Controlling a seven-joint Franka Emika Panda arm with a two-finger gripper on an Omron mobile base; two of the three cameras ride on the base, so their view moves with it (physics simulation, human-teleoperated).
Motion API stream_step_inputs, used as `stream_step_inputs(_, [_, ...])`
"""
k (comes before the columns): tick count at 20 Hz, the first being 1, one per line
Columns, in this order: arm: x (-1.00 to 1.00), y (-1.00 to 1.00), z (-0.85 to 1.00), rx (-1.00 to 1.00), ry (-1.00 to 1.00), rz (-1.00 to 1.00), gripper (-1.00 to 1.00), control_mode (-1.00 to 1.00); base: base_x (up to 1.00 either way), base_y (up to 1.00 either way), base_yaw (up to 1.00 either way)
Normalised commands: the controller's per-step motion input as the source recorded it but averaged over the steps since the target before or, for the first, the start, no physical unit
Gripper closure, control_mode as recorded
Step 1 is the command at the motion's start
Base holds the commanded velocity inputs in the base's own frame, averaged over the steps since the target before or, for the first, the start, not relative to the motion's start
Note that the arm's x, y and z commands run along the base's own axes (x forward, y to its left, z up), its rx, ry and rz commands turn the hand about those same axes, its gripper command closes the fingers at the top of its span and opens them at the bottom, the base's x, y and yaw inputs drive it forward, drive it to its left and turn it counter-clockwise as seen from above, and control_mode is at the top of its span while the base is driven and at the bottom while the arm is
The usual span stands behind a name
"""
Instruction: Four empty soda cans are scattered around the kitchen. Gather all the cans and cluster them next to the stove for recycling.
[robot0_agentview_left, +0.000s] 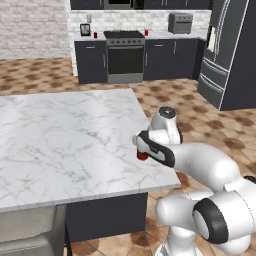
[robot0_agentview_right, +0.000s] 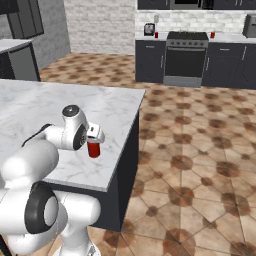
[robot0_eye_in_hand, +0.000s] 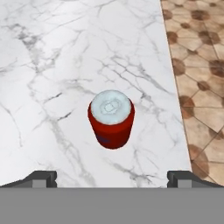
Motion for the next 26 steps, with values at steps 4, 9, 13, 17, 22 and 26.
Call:
stream_step_inputs(4, [0.1, 0.0, -0.12, 0.0, 0.0, 0.0, -1.0, -1.0, 0.0, 0.0, 0.0])
stream_step_inputs(9, [0.1, 0.0, -0.12, 0.0, 0.0, 0.0, -1.0, -1.0, 0.0, 0.0, 0.0])
stream_step_inputs(13, [0.1, 0.0, -0.11, 0.0, 0.0, 0.0, -1.0, -1.0, 0.0, 0.0, 0.0])
stream_step_inputs(17, [0.12, 0.02, -0.12, 0.0, 0.0, 0.0, -1.0, -1.0, 0.0, 0.0, 0.0])
stream_step_inputs(22, [0.12, 0.04, -0.12, 0.0, 0.0, 0.0, -1.0, -1.0, 0.0, 0.0, 0.0])
stream_step_inputs(26, [0.13, 0.03, -0.12, 0.0, 0.0, 0.0, -1.0, -1.0, 0.0, 0.0, 0.0])
